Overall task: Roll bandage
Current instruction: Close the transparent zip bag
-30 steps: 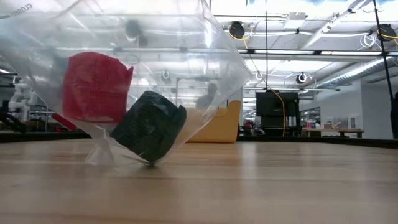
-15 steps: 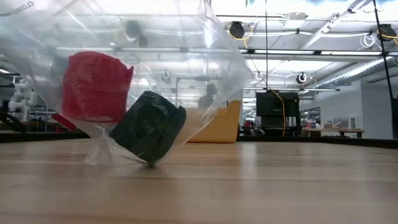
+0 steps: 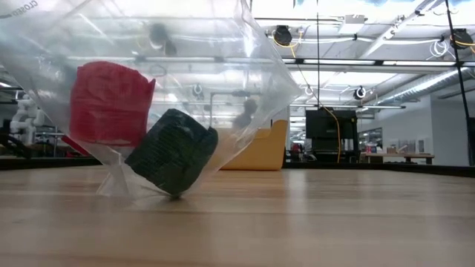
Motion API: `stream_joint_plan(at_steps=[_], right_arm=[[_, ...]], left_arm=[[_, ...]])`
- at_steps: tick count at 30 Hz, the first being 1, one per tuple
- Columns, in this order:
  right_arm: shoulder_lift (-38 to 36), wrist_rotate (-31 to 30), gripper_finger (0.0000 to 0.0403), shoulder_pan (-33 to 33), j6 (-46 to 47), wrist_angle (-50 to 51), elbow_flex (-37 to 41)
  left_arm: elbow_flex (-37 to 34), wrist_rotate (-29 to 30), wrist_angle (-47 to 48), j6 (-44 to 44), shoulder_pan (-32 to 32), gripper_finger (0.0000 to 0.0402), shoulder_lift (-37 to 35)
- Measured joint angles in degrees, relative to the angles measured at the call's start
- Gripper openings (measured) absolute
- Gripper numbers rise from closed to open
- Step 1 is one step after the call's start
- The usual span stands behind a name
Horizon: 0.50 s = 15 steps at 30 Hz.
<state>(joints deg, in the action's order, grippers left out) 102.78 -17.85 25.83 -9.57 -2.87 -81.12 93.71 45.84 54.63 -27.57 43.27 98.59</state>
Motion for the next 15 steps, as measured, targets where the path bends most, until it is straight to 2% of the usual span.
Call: stream_joint_plan(at_steps=[15], right_arm=[[-0.7, -4.7, 0.0, 2.0, -2.3, 0.7, 0.0]], left_arm=[[0.1, -0.1, 0.1, -0.2, 0.3, 0.0022, 0.0]])
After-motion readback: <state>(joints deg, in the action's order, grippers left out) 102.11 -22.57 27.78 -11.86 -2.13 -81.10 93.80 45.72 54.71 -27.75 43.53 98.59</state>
